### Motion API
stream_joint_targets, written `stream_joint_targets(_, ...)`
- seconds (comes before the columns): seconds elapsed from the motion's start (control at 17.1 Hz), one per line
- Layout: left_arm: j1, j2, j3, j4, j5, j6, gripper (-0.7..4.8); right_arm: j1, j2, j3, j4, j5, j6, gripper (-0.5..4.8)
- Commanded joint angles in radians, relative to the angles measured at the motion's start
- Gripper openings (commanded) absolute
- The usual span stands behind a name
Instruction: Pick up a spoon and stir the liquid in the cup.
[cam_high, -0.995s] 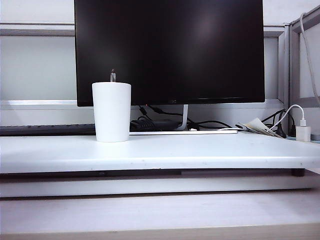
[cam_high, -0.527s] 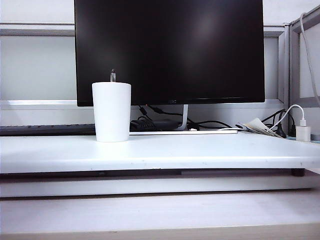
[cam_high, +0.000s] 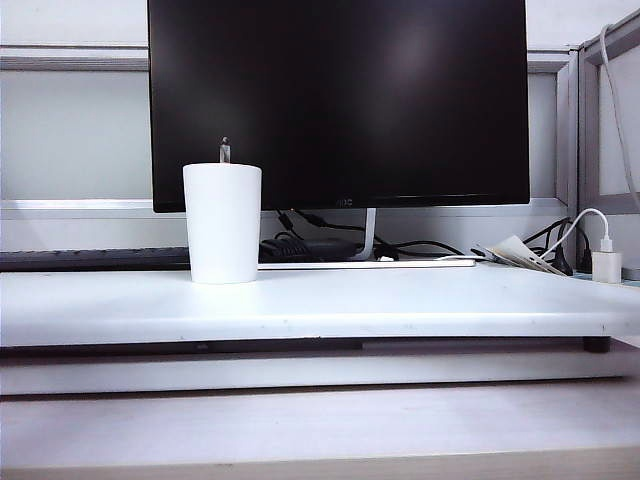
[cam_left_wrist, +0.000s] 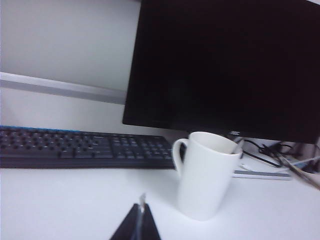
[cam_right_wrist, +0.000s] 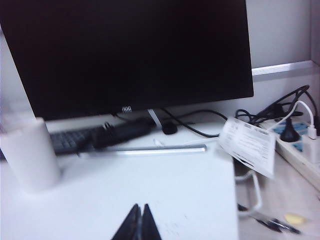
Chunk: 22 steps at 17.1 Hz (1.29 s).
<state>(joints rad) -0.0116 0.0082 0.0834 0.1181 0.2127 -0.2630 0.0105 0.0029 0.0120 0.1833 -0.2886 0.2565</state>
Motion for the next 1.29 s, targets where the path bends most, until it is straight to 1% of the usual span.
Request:
stream_joint_targets(0.06, -0.003, 0.012, 0.069, -0.021, 0.043, -0.003, -0.05, -0.001, 0.0, 0.018, 0.075, -0.001, 0.058, -0.01)
stream_joint_targets(0.18, -0.008, 0.048, 0.14, -0.057, 0.042, 0.005, -0.05, -0.001, 0.008, 0.045, 0.066, 0.017, 0.056, -0.01)
stream_joint_targets(0.23, -0.008, 0.081, 0.175, -0.071, 0.043, 0.019, -0.05, -0.001, 0.018, 0.062, 0.042, 0.05, 0.057, -0.01)
stream_joint_targets(0.29, -0.008, 0.132, 0.217, -0.087, 0.061, 0.057, -0.05, -0.001, 0.036, 0.082, 0.029, 0.079, 0.057, -0.01)
stream_joint_targets(0.35, -0.008, 0.207, 0.259, -0.086, 0.089, 0.103, -0.05, -0.001, 0.063, 0.104, 0.037, 0.087, 0.056, -0.01)
stream_joint_targets(0.41, -0.008, 0.291, 0.298, -0.08, 0.117, 0.126, -0.05, -0.001, 0.101, 0.13, 0.053, 0.082, 0.056, -0.01)
stream_joint_targets(0.47, -0.008, 0.357, 0.326, -0.075, 0.145, 0.133, -0.05, -0.001, 0.139, 0.153, 0.06, 0.066, 0.053, -0.01)
stream_joint_targets(0.59, -0.008, 0.561, 0.412, -0.062, 0.255, 0.133, -0.05, 0.0, 0.302, 0.245, 0.061, -0.02, 0.02, -0.01)
stream_joint_targets(0.7, -0.008, 0.707, 0.474, -0.019, 0.324, 0.132, -0.05, 0.015, 0.473, 0.345, 0.06, -0.117, -0.033, -0.01)
stream_joint_targets(0.76, -0.008, 0.752, 0.496, 0.001, 0.339, 0.133, -0.05, 0.036, 0.547, 0.389, 0.061, -0.14, -0.061, -0.01)
stream_joint_targets(0.82, -0.008, 0.827, 0.539, 0.02, 0.351, 0.14, -0.05, 0.092, 0.676, 0.47, 0.061, -0.161, -0.111, -0.01)
stream_joint_targets(0.88, -0.01, 0.869, 0.565, 0.021, 0.364, 0.153, -0.05, 0.143, 0.771, 0.529, 0.061, -0.161, -0.135, -0.01)
stream_joint_targets(1.0, -0.027, 0.982, 0.642, 0.019, 0.435, 0.163, -0.05, 0.285, 1.003, 0.68, 0.061, -0.16, -0.212, -0.01)
stream_joint_targets(1.05, -0.039, 1.018, 0.666, 0.018, 0.439, 0.183, -0.05, 0.332, 1.079, 0.734, 0.061, -0.161, -0.24, -0.01)
stream_joint_targets(1.17, -0.072, 1.075, 0.702, 0.014, 0.438, 0.235, -0.05, 0.406, 1.221, 0.844, 0.06, -0.164, -0.262, -0.01)
stream_joint_targets(1.29, -0.093, 1.13, 0.739, -0.013, 0.437, 0.259, -0.05, 0.451, 1.334, 0.945, 0.043, -0.207, -0.265, -0.01)
